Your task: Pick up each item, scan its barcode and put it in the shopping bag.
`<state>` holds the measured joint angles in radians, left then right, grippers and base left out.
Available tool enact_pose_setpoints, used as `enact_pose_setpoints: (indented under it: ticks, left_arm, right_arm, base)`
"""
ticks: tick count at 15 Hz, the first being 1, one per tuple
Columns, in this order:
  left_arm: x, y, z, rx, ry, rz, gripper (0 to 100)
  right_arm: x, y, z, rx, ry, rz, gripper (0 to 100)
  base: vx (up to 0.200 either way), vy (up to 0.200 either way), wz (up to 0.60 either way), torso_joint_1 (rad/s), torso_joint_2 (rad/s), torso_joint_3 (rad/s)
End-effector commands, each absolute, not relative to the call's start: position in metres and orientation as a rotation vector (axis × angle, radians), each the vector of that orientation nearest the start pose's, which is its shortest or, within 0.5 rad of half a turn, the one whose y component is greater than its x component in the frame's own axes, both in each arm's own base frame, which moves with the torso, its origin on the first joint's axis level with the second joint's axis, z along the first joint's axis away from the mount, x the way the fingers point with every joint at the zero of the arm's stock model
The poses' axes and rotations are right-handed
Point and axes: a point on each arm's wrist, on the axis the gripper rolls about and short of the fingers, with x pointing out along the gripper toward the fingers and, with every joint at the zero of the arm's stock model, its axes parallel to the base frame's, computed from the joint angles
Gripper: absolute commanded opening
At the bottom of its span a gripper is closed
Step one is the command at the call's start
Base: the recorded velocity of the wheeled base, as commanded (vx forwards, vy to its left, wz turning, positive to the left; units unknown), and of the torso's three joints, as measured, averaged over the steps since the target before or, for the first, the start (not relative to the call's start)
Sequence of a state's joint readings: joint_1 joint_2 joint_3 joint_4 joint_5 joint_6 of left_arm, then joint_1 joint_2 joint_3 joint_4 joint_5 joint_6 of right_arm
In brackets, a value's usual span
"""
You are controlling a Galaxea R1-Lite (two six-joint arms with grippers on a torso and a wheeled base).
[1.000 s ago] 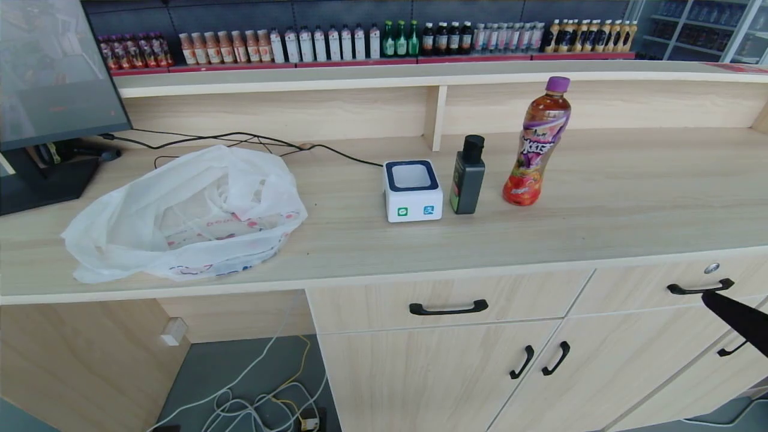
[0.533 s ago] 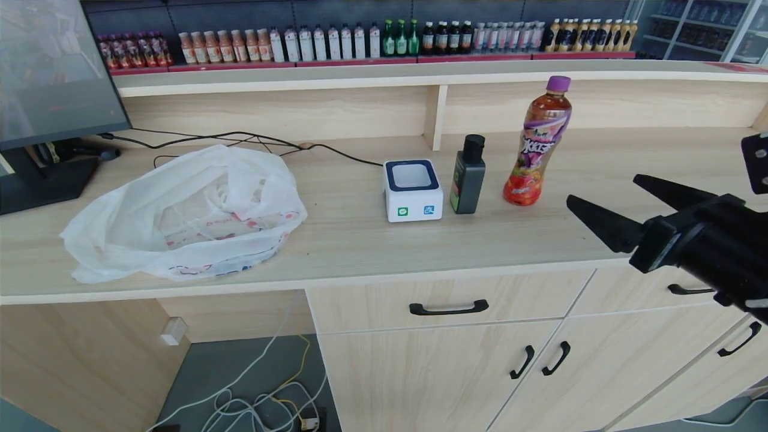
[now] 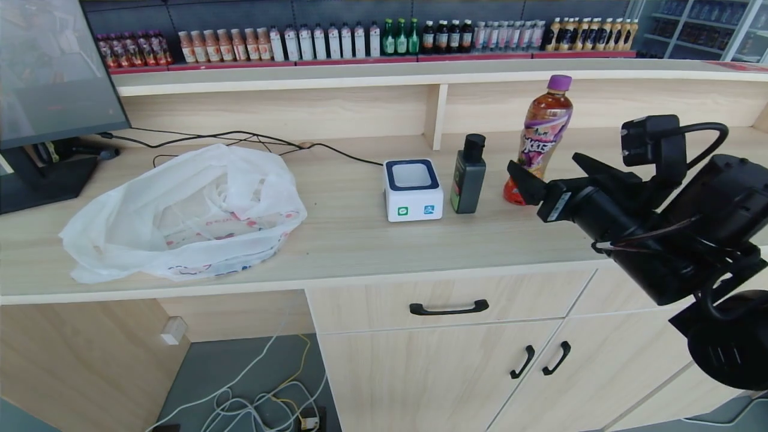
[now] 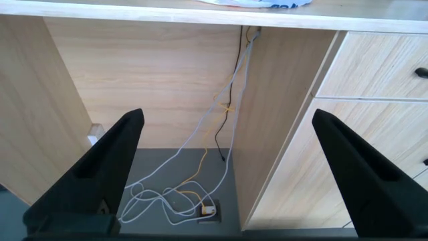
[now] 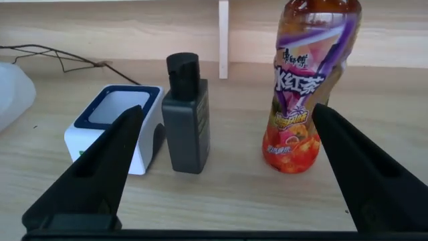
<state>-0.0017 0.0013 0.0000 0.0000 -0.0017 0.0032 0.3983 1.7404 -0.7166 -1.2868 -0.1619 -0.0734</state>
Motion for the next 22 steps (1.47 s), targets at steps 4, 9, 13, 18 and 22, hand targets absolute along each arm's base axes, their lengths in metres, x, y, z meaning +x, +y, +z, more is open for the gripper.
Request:
enact_pose_setpoints:
  ticks: [4,9,13,18,22]
  left_arm:
    - [-0.023,0.000,0.076,0.003,0.002,-0.003,100]
    - [-0.023,0.000,0.076,0.003,0.002,-0.003,100]
    - [-0.023,0.000,0.076,0.003,0.002,-0.003,100]
    - [-0.023,0.000,0.076,0.003,0.002,-0.003,100]
    - [-0.023,0.000,0.076,0.003,0.002,-0.003,100]
  right_arm:
    - [0.313,0.150,0.205,0.016,-0.227,0.183,100]
    - [0.321,0.160,0.198,0.018,-0.214,0.178,100]
    - [0.331,0.167,0.195,0.012,-0.189,0.182,100]
    - [0.345,0.174,0.190,0.017,-0.165,0.181,100]
    - [0.359,0.164,0.191,0.038,-0.168,0.155,100]
  base:
    - [0.000,0.000,0.00,0.000,0.00,0.000]
    - [0.000,0.000,0.00,0.000,0.00,0.000]
    - [0.000,0.000,0.00,0.000,0.00,0.000]
    - [0.000,0.000,0.00,0.000,0.00,0.000]
    - [0.000,0.000,0.00,0.000,0.00,0.000]
